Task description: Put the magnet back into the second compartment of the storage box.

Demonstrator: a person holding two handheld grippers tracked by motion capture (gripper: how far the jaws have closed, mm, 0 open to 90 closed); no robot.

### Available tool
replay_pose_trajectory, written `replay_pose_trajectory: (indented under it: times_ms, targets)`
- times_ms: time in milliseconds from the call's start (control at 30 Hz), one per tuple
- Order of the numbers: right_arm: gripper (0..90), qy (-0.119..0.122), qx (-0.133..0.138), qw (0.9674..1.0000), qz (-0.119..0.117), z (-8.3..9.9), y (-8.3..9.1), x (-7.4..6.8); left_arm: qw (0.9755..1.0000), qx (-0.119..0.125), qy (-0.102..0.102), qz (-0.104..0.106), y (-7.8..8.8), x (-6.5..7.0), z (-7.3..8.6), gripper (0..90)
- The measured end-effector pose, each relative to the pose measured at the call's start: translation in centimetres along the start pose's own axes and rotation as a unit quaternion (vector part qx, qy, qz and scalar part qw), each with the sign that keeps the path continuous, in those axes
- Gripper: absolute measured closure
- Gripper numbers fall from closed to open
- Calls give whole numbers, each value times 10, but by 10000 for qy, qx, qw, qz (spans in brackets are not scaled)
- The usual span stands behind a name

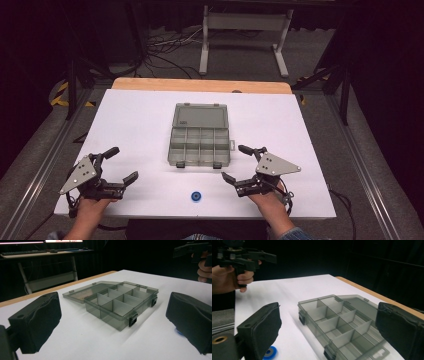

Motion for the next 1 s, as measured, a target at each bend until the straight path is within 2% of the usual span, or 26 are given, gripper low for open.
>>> replay_pose_trajectory:
  times_ms: [67,367,500,1000]
  targets:
    - [70,70,14,9999,-89,-2,-4,-2,10000,-20,-11,8,0,0,0,8]
    - [61,30,-86,9997,-228,-6,-16,-6,10000,-28,-17,26,-1,1,0,8]
    - [27,-154,-237,9993,-244,-6,-27,-6,10000,-22,-15,22,-1,0,0,8]
    - [43,-86,-437,9973,-586,-13,-46,-15,10000,-25,-16,22,-2,0,0,7]
Point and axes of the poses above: each handheld gripper's, and its own axes: y roughly backward along the jaws, z roughly out of its underside, x roughly to its right, the point moved 4 cm from there along -y, roughly forward along the jaws, and after that the axes turned 12 degrees about -z, right-handed, at the moved point
